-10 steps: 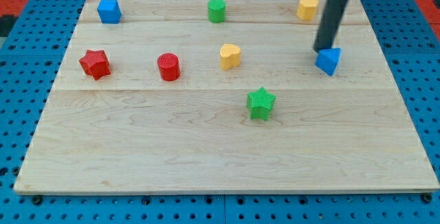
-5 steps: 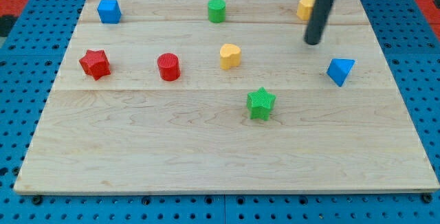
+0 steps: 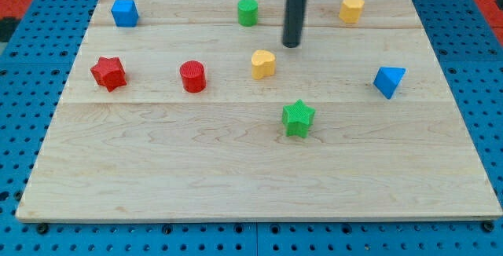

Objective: Push the yellow heart into the bottom right of green star

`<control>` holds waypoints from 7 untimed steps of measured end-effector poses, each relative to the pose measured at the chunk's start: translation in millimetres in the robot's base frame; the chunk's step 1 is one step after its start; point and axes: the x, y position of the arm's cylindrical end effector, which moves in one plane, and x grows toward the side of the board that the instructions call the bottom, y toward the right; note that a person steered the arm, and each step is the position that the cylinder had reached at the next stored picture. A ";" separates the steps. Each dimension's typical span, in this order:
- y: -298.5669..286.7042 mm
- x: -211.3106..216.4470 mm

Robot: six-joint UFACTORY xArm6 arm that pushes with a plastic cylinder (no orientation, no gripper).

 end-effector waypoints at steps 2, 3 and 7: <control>-38.6 -18.9; -39.0 9.0; 9.6 20.6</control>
